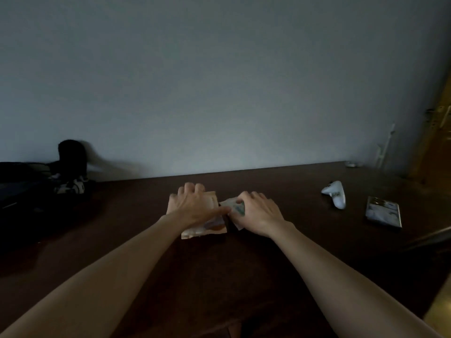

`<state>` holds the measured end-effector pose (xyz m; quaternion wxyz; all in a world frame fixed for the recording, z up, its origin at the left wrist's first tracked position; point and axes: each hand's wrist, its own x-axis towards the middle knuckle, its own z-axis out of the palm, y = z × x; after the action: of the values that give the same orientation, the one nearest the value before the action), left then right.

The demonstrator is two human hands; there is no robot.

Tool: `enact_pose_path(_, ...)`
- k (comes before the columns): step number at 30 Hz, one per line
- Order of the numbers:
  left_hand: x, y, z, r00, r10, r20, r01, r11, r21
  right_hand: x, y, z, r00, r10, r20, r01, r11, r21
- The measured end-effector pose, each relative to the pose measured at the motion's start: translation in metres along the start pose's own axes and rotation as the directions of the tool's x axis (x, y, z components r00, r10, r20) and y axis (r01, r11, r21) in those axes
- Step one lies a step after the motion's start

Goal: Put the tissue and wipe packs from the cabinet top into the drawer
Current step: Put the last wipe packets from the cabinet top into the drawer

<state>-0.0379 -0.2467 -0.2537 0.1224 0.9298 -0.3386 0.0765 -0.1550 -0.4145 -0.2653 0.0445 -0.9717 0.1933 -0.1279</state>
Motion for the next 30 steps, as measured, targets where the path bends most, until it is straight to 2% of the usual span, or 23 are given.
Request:
enact_pose_path(1, -0.012, 0.002, 0.002, 0.993, -0.028, 0.116, 0.031, 0.999, -0.018, -0.010, -0.004, -0.001, 0.999, -0.016, 0.036, 0.016, 1.000, -0.008)
enact_pose_path(3, -0.032, 0.007, 0.002, 0.980, 0.001, 0.199, -0.002, 1.000, 0.002, -0.027, -0.010, -0.007, 0.997, -0.030, 0.071, 0.031, 0.999, -0.021)
enact_pose_path(7, -0.060, 0.007, -0.014, 0.970, 0.094, 0.225, -0.091, 0.996, -0.024, -0.063, -0.016, -0.022, 0.991, 0.003, 0.132, -0.004, 1.000, 0.008)
enact_pose_path(11, -0.088, -0.002, -0.019, 0.991, 0.093, 0.098, -0.074, 0.981, -0.178, -0.100, -0.032, -0.035, 0.987, 0.112, 0.117, -0.116, 0.993, 0.027)
enact_pose_path(14, -0.104, -0.006, -0.023, 0.997, 0.021, 0.071, 0.000, 0.960, -0.281, -0.125, -0.047, -0.033, 0.980, 0.197, 0.036, -0.200, 0.954, 0.224)
enact_pose_path(18, -0.127, -0.005, -0.029, 0.973, -0.218, 0.080, 0.228, 0.834, -0.502, -0.149, -0.060, -0.025, 0.948, 0.305, -0.087, -0.244, 0.877, 0.414)
enact_pose_path(21, -0.154, 0.000, -0.030, 0.963, -0.268, -0.031, 0.182, 0.729, -0.660, -0.167, -0.077, -0.026, 0.895, 0.428, -0.127, -0.200, 0.639, 0.743)
enact_pose_path(23, -0.180, 0.007, -0.027, 0.959, -0.265, -0.099, 0.096, 0.632, -0.769, -0.184, -0.098, -0.024, 0.908, 0.403, -0.117, -0.093, 0.466, 0.880)
enact_pose_path(24, -0.194, 0.010, -0.026, 0.958, -0.271, -0.095, 0.064, 0.526, -0.848, -0.191, -0.110, -0.021, 0.921, 0.371, -0.116, -0.035, 0.376, 0.926)
enact_pose_path(26, -0.221, 0.014, -0.029, 0.957, -0.290, 0.005, 0.065, 0.196, -0.978, -0.206, -0.133, -0.018, 0.946, 0.300, -0.123, 0.065, 0.198, 0.978)
enact_pose_path(27, -0.233, 0.013, -0.030, 0.959, -0.280, 0.048, 0.065, 0.054, -0.996, -0.215, -0.142, -0.018, 0.955, 0.265, -0.135, 0.099, 0.145, 0.985)
enact_pose_path(28, -0.246, 0.010, -0.030, 0.961, -0.272, 0.059, 0.048, -0.046, -0.998, -0.224, -0.149, -0.018, 0.961, 0.233, -0.149, 0.124, 0.117, 0.985)
enact_pose_path(29, -0.260, 0.004, -0.030, 0.964, -0.262, 0.041, 0.016, -0.098, -0.995, -0.233, -0.154, -0.017, 0.964, 0.206, -0.171, 0.151, 0.110, 0.982)
enact_pose_path(30, -0.276, -0.004, -0.029, 0.966, -0.259, 0.009, -0.019, -0.106, -0.994, -0.244, -0.156, -0.014, 0.963, 0.180, -0.202, 0.182, 0.120, 0.976)
